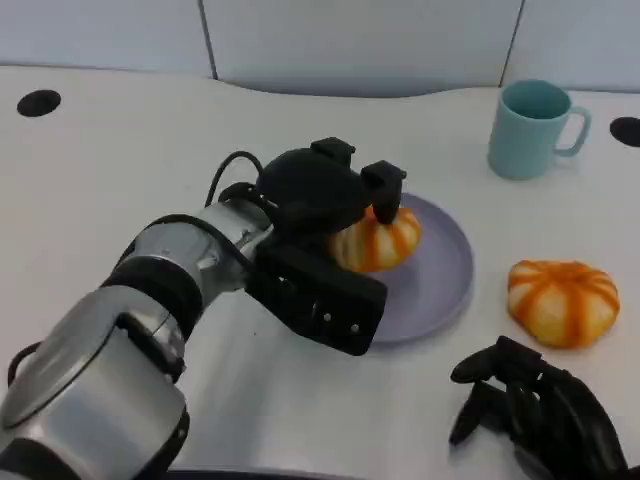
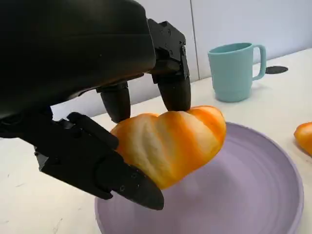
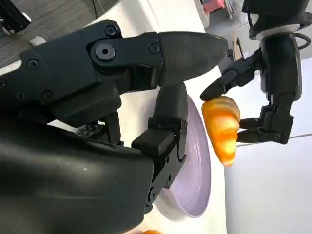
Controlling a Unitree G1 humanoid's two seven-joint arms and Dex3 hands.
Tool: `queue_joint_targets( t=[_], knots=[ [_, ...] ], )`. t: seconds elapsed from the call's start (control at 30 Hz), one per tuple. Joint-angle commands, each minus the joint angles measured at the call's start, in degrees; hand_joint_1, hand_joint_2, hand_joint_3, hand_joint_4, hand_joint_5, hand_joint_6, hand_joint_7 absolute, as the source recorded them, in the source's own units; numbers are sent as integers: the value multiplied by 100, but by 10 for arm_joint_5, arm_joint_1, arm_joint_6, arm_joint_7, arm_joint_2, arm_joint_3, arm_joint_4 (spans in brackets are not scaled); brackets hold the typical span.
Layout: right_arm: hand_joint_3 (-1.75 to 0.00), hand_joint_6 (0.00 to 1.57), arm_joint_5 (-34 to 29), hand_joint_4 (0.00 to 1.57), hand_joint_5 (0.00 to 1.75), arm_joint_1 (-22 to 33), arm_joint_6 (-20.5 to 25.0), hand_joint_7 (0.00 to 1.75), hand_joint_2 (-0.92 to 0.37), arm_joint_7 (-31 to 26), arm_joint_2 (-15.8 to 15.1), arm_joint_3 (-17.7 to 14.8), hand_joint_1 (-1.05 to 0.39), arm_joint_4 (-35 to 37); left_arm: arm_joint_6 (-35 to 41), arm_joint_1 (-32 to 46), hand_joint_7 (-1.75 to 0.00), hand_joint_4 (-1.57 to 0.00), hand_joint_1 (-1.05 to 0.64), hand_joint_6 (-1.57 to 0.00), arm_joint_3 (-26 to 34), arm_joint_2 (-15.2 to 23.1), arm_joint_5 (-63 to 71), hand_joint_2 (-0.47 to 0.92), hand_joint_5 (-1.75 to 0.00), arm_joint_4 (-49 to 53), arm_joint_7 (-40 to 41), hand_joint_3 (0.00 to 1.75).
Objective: Grasp the bread from the table and place it into the plate.
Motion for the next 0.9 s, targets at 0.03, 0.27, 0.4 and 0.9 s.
queue_joint_targets(
  t=[0.03,0.27,0.4,0.9],
  knots=[
    [-44,53,1,57,161,4,2,125,-92,-1,-6,-2,-46,1,-4,-18,-138,0,-71,-4,5,4,-7,91,-153,-3,-11,1],
    [-45,52,1,56,161,4,-4,125,-92,3,-7,-3,-45,3,-7,-19,-141,0,-72,-4,10,4,-12,92,-153,-4,-29,1],
    [-45,52,1,56,161,5,3,126,-92,-1,-7,-3,-45,-1,-7,-19,-143,0,-72,-4,10,5,-16,92,-155,-4,-34,1],
    [-42,52,6,55,160,1,6,126,-92,3,-9,-9,-47,4,-60,6,-144,0,-73,0,88,51,-101,92,-148,-14,-67,5]
  ],
)
